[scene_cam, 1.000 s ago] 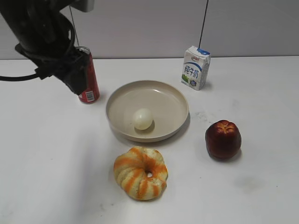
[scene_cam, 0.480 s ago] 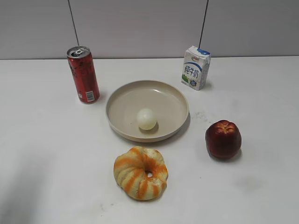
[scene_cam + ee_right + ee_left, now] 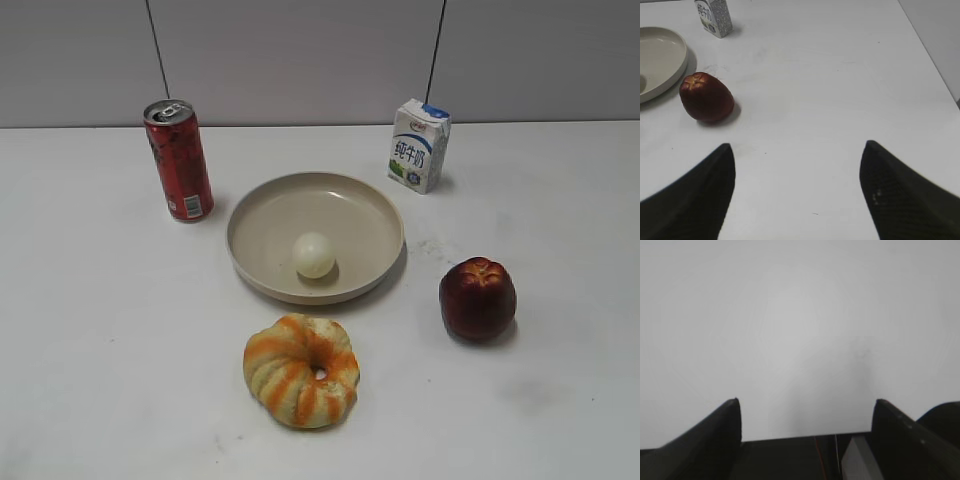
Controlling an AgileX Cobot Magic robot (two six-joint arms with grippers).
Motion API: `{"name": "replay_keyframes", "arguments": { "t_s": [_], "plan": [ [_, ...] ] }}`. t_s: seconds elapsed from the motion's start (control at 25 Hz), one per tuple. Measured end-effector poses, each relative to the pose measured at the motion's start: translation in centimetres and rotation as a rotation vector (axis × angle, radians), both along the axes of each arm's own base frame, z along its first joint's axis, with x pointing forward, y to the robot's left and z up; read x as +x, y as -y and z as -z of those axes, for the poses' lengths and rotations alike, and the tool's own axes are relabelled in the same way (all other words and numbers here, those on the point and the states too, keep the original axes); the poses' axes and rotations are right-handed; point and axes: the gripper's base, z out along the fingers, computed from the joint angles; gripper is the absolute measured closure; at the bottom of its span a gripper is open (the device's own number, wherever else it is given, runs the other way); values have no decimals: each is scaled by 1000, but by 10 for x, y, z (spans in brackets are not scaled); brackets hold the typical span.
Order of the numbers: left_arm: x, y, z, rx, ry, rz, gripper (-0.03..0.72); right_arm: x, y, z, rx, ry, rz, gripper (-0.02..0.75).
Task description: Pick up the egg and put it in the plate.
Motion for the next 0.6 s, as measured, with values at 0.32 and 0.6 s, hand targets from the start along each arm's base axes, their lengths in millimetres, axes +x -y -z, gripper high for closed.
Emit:
{"name": "replay_keyframes", "arguments": {
  "t_s": [0.32,0.6],
  "plan": [
    [-57,-9,7,5,328,-21,82,0,0,0,0,0,0,151],
    [-55,-8,13,-15,370,-36,95,0,0,0,0,0,0,151]
  ]
}}
